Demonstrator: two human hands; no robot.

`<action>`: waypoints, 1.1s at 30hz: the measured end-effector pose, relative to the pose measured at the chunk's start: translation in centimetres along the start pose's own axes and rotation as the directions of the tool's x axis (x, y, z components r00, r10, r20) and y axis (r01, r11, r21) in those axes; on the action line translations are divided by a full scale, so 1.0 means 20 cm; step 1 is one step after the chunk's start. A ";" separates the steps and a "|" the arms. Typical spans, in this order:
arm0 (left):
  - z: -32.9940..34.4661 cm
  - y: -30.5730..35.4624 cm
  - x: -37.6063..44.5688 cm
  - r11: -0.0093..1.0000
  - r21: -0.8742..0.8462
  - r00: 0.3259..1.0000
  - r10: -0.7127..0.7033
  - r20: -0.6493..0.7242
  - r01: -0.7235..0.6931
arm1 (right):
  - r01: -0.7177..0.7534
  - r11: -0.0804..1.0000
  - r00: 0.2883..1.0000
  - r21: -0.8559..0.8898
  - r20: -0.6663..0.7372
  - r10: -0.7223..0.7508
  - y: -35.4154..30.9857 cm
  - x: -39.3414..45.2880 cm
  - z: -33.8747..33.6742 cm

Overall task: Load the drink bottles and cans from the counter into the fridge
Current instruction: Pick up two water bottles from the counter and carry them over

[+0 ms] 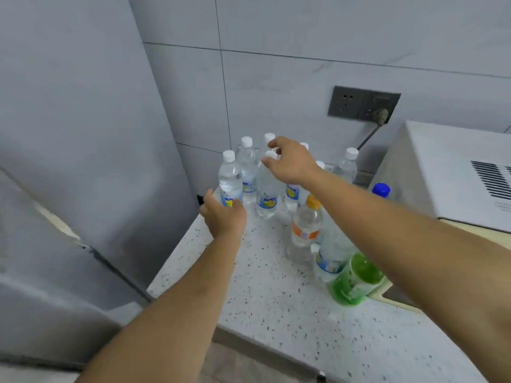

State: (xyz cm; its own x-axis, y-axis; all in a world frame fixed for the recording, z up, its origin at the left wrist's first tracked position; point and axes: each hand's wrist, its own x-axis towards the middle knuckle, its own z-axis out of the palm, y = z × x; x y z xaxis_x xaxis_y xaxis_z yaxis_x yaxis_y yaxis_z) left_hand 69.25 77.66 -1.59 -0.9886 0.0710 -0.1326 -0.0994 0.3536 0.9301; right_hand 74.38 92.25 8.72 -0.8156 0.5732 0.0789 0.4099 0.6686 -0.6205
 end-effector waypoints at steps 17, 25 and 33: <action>0.16 0.26 0.30 0.655 0.582 0.870 0.436 0.231 -0.483 | 0.172 0.865 0.963 -0.472 0.266 -0.047 0.15 0.30 0.10; 0.03 0.07 -0.08 0.896 0.290 0.942 0.323 0.093 -0.336 | 0.161 0.870 0.960 -0.466 0.279 -0.028 0.05 0.06 0.12; -0.26 -0.10 -0.32 0.933 0.134 0.943 0.331 0.048 -0.334 | 0.066 0.929 0.993 -0.363 0.111 -0.028 0.02 -0.32 0.21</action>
State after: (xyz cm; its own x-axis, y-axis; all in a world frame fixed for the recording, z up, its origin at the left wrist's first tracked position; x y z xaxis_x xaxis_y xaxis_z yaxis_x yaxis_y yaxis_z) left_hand 75.10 71.63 -0.81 -0.9593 0.2283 0.1661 0.2525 0.4309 0.8663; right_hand 78.12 86.88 4.75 -0.8668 0.4985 0.0092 0.4750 0.8314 -0.2883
